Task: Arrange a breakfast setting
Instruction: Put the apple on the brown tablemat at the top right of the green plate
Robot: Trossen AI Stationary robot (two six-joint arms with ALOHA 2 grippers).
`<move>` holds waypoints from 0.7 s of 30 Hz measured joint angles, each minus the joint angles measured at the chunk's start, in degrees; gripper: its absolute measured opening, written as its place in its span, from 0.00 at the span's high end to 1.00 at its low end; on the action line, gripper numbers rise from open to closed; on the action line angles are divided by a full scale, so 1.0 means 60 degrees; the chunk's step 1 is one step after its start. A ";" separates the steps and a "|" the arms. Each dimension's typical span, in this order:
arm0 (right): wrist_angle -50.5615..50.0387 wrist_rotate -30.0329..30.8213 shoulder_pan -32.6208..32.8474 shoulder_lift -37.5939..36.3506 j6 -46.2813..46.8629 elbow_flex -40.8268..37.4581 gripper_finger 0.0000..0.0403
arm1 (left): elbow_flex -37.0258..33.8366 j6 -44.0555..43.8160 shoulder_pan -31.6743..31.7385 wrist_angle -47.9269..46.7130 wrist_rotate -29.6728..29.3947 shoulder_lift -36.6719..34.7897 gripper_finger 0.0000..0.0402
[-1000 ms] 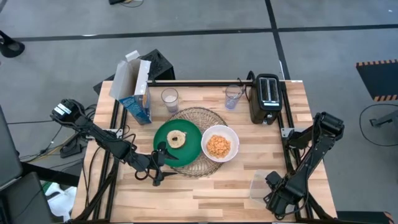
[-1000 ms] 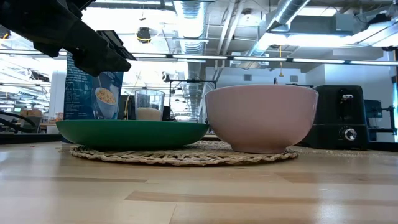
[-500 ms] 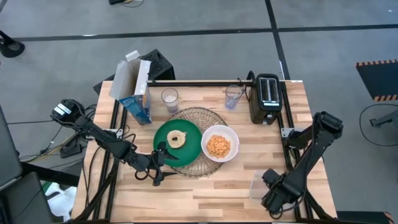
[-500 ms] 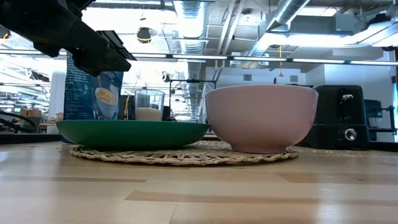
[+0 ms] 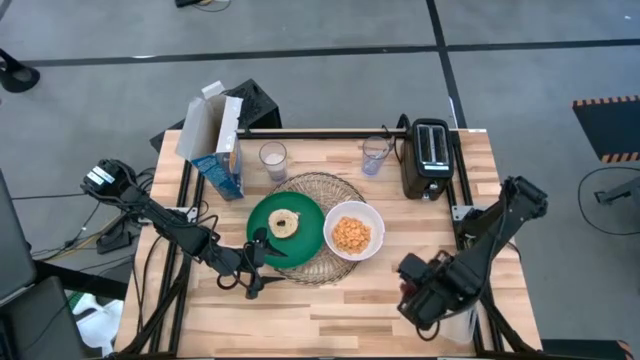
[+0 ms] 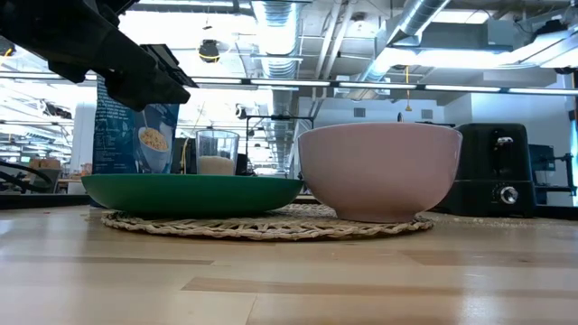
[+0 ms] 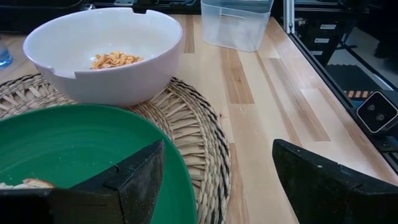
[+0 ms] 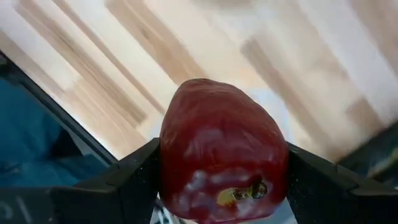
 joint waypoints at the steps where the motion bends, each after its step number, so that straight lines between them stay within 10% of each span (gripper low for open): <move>1: 0.0007 0.0155 -0.0118 0.0000 -0.0231 0.0095 0.24 | 0.0000 -0.0053 0.0000 -0.0002 0.0001 0.0000 0.30; 21: 0.1795 0.1228 -0.2574 0.0000 -0.5306 0.0408 0.24 | 0.0000 0.0277 -0.0523 -0.0080 0.0057 0.0000 0.30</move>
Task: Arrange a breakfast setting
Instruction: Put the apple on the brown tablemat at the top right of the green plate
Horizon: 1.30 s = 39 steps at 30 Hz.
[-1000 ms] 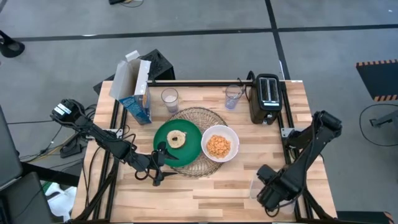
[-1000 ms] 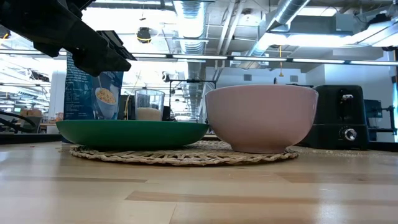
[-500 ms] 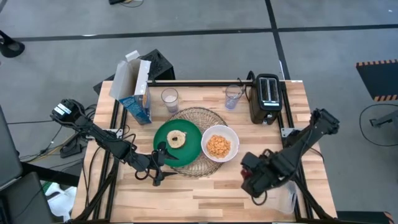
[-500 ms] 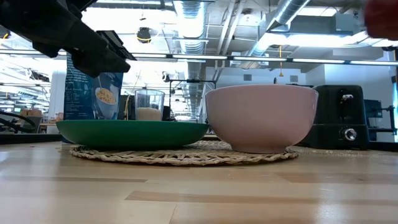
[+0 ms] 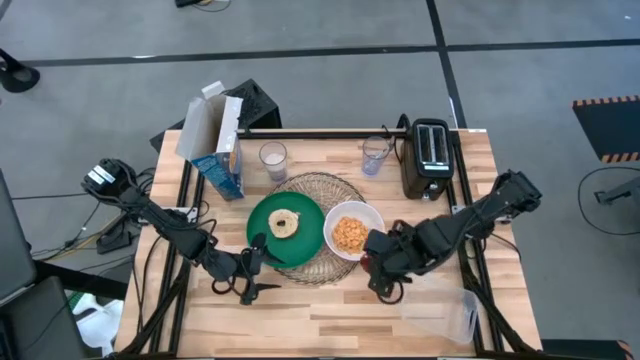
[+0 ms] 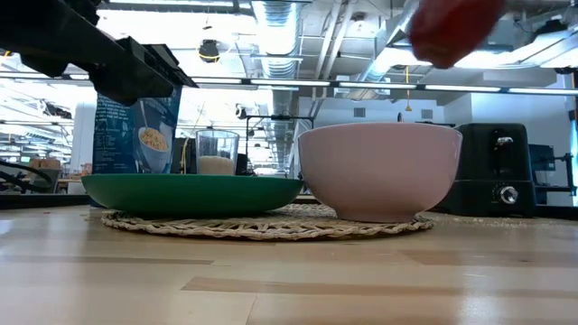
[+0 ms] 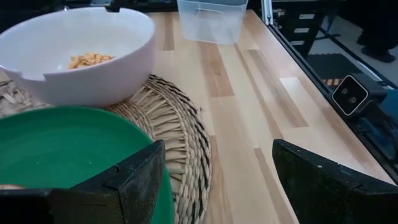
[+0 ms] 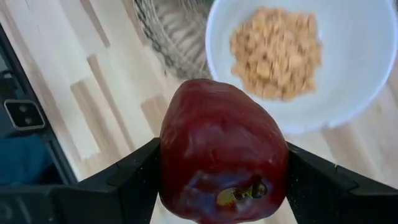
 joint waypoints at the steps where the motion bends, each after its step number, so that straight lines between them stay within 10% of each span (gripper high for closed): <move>1: 0.0132 0.0030 -0.0123 0.0000 -0.0250 0.0000 0.24 | 0.0000 0.0000 -0.0059 0.0003 -0.0118 0.0002 0.30; 39: 0.0973 0.0202 -0.4748 0.0000 -0.5366 0.1800 0.24 | 0.0000 -0.0001 -0.0566 0.0354 -0.0028 -0.0090 0.30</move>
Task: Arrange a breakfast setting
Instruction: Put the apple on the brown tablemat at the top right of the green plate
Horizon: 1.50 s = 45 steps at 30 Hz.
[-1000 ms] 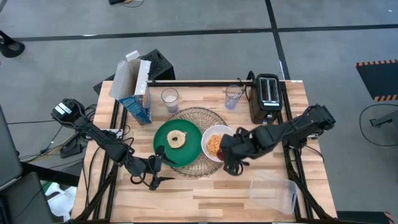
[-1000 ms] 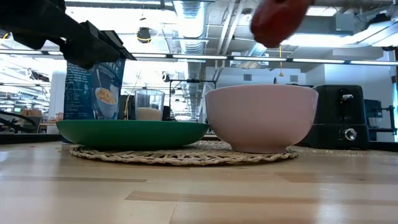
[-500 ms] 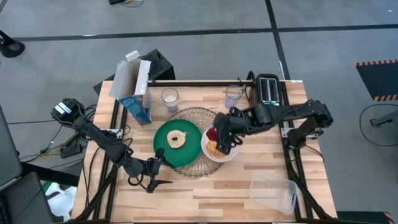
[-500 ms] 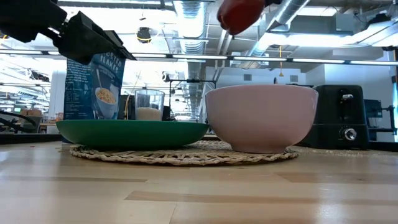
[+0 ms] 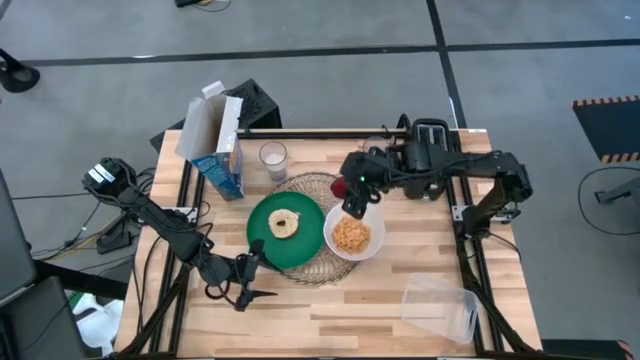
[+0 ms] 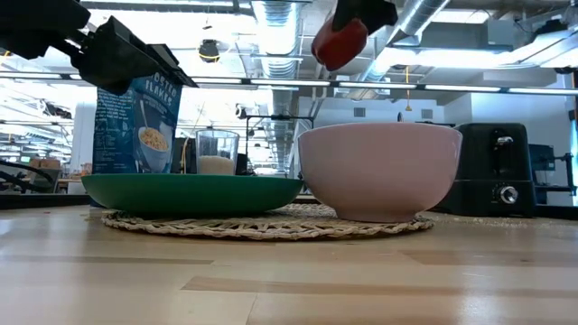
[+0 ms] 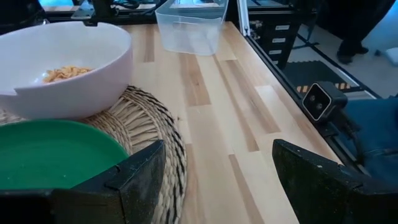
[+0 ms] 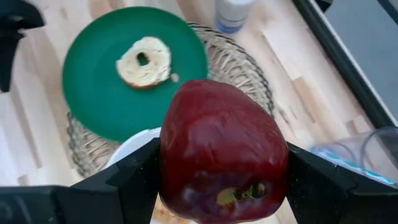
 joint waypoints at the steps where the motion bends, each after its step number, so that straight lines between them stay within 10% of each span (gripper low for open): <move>1: 0.0000 -0.0010 -0.0131 0.0000 -0.0045 0.0000 0.24 | 0.0000 -0.0034 0.0000 0.0002 0.0000 0.0000 0.30; 12: 0.0139 -0.0474 -0.0958 0.0456 -0.0502 0.0390 0.24 | 0.0000 -0.0086 0.0004 0.0013 -0.0062 0.0004 0.30; 27: -0.3444 -0.0668 -0.1967 0.4475 -0.0821 0.5428 0.24 | 0.0000 -0.0586 -0.0124 -0.0195 -0.0515 0.0098 0.30; 45: -0.3455 -0.1204 -0.2527 0.6772 -0.1216 0.5286 0.23 | 0.0000 -0.0681 -0.0484 -0.0286 -0.1252 0.0098 0.30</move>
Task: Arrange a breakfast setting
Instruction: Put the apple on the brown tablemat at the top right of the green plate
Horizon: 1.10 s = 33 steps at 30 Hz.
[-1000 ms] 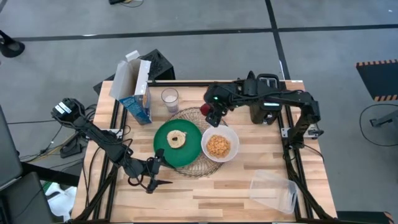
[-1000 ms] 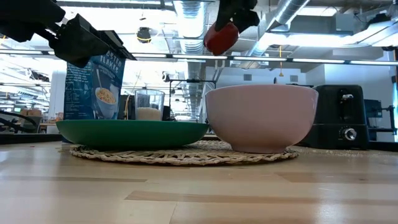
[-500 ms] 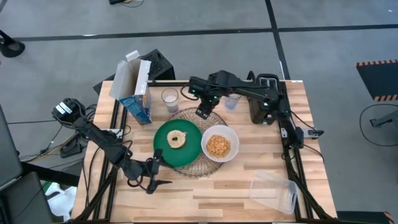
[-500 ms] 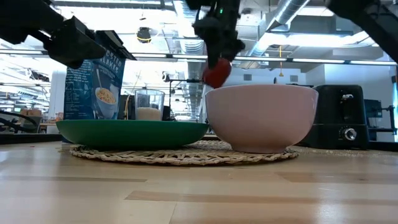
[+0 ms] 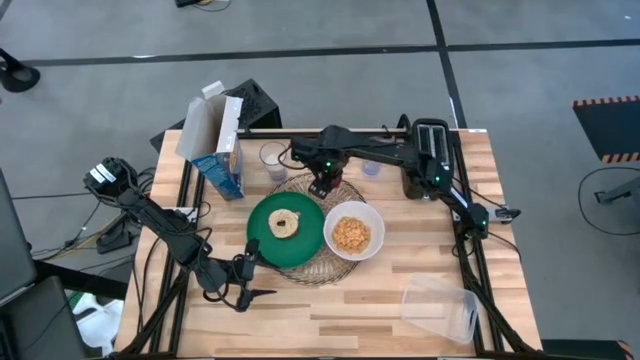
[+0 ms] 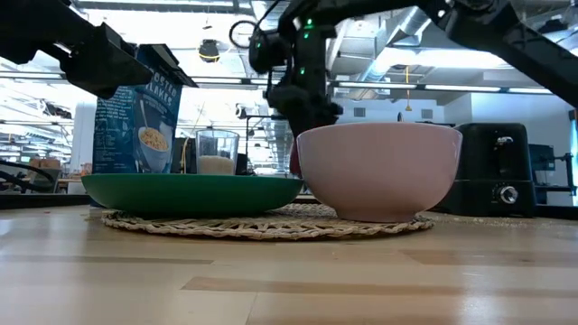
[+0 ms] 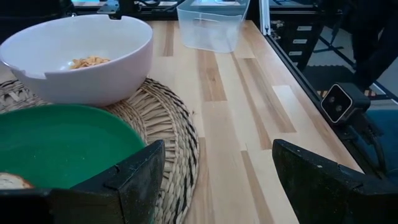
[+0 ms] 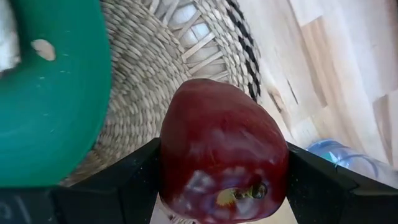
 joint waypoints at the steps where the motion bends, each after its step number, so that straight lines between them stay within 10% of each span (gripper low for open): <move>1: 0.0011 -0.0011 -0.0006 0.0099 0.0000 0.0000 0.23 | 0.0000 0.0001 0.0000 0.0001 -0.0001 0.0000 0.30; 33: 0.0237 -0.0388 0.0072 0.0889 0.0087 -0.0109 0.23 | 0.0000 -0.0153 -0.0004 -0.0065 0.0013 0.0000 0.30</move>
